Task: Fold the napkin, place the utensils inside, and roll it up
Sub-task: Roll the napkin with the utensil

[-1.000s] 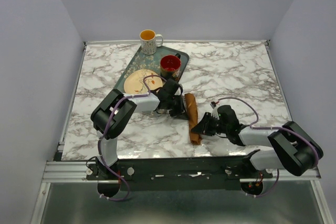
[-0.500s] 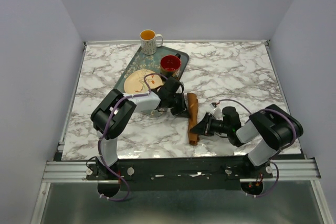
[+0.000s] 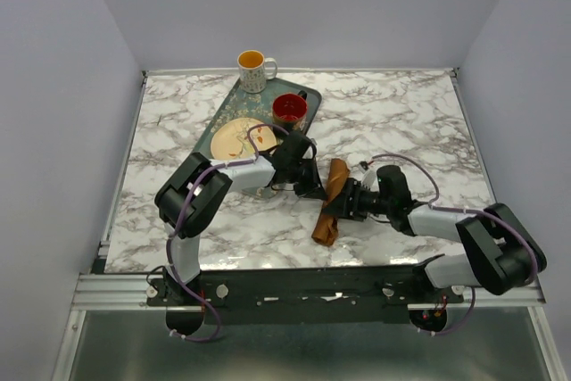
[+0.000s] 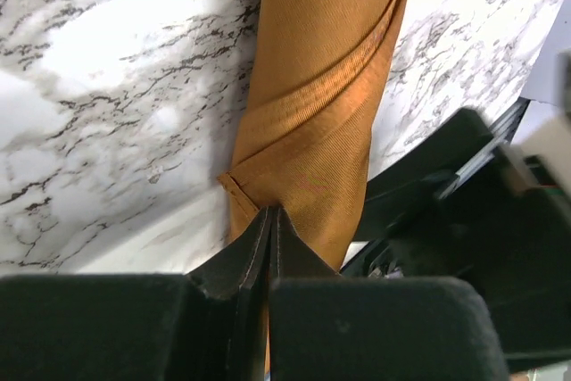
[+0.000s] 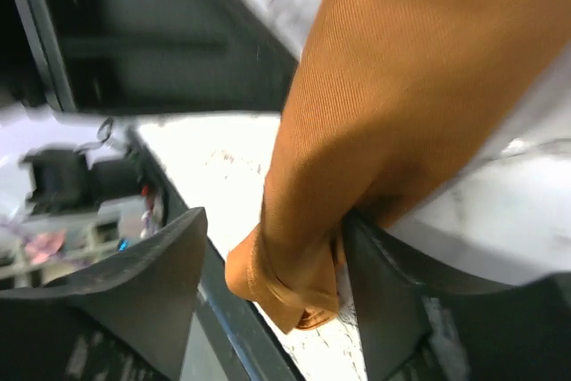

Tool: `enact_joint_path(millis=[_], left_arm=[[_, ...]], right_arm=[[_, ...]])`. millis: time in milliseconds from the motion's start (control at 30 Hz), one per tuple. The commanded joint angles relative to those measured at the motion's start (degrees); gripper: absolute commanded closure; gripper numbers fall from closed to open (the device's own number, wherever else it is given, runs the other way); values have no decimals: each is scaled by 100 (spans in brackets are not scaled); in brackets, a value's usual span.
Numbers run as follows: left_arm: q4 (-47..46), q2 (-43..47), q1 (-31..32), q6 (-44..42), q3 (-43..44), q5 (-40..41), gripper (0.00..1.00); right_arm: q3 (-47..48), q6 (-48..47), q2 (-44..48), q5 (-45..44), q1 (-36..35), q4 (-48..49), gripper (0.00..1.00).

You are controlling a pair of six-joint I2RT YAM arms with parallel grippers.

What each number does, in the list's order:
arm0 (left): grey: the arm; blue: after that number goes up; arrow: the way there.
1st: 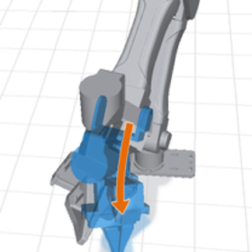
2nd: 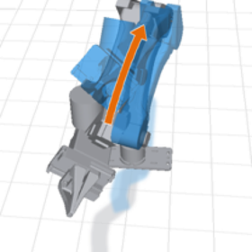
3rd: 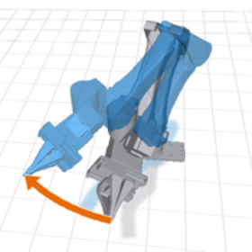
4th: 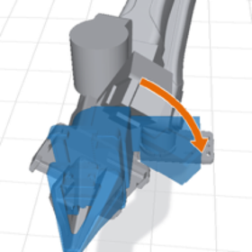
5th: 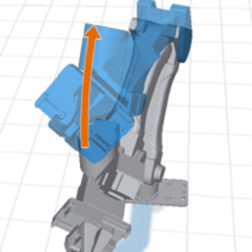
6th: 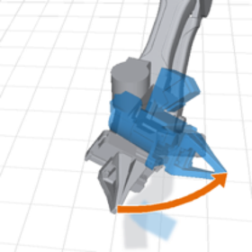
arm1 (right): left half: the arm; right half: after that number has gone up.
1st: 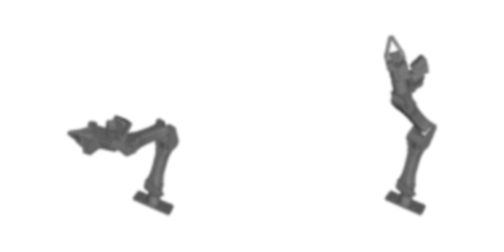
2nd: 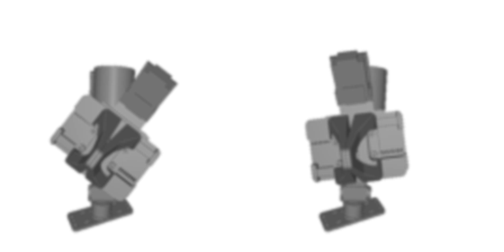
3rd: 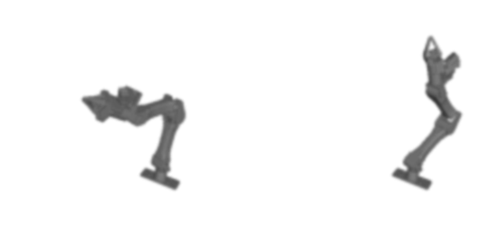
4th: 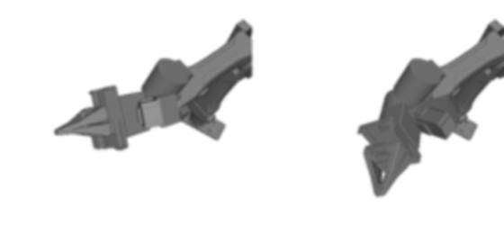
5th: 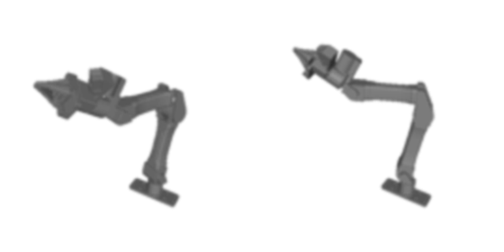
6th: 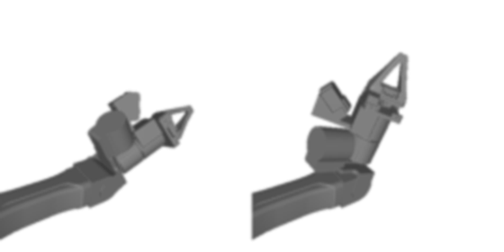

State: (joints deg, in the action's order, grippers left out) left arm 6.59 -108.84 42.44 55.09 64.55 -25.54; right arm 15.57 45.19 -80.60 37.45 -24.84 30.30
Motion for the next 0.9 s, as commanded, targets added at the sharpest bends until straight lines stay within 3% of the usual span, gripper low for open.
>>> enact_joint_path(millis=[0, 333, 867], left_arm=[[-35, 275, 19, -95, -127, 67, 91], [-70, 187, -77, -279, -241, 128, 91], [228, 134, -368, -727, -136, 225, 90]], right_arm=[[814, -854, 571, -994, 6, -3003, 27], [1588, -722, 1248, -1661, -38, -4453, 27], [2266, -511, 545, -2223, -433, -4656, 27]])
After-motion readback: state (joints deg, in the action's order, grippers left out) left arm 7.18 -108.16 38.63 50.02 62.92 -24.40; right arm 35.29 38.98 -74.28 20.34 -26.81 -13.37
